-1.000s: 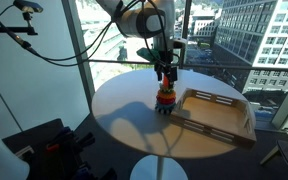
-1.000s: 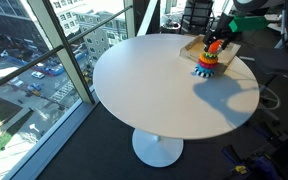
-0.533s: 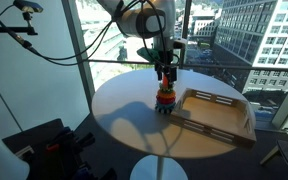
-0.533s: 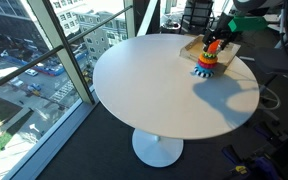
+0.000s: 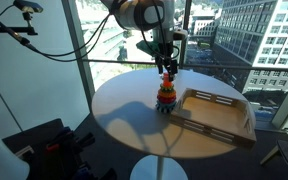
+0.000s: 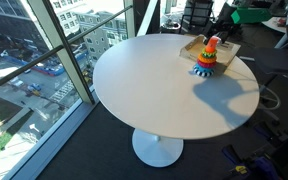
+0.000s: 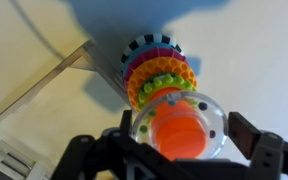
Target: Move the rings stacking stand to the right, remove the clear ring from the ring stacking stand and put it on the table
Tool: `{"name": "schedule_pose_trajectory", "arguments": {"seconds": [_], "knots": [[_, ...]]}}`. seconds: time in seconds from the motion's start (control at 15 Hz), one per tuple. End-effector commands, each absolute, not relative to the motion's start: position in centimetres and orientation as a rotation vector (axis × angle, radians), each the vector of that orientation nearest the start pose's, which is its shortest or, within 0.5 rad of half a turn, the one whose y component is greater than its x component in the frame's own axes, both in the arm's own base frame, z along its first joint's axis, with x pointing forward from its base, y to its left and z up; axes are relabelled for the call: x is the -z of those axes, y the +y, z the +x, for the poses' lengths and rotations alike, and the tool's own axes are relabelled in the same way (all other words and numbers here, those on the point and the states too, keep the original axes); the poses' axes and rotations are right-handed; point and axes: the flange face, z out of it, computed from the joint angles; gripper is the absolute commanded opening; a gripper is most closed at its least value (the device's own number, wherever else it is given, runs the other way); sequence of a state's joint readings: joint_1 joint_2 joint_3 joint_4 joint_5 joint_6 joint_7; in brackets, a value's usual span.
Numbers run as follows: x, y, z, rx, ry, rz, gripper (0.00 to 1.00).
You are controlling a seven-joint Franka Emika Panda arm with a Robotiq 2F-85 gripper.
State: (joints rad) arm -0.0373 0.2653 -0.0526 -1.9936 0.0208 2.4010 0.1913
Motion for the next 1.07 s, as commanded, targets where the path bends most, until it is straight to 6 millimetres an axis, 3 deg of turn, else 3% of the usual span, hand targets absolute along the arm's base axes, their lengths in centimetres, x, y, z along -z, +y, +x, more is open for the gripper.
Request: {"name": "schedule_pose_trajectory", "arguments": {"seconds": [0.0,0.27,0.53,1.0], "knots": [[-37.0,-4.9,60.3,0.284,0.459,-3.062,0.68],[-39.5,-4.1,60.2,0.344,0.415,-3.043,0.68],[-40.9,-1.9,60.3,0.357,0.317,-3.018,0.68],[-39.3,3.8,60.5,0.25,0.092,-3.005,0.68]]}}
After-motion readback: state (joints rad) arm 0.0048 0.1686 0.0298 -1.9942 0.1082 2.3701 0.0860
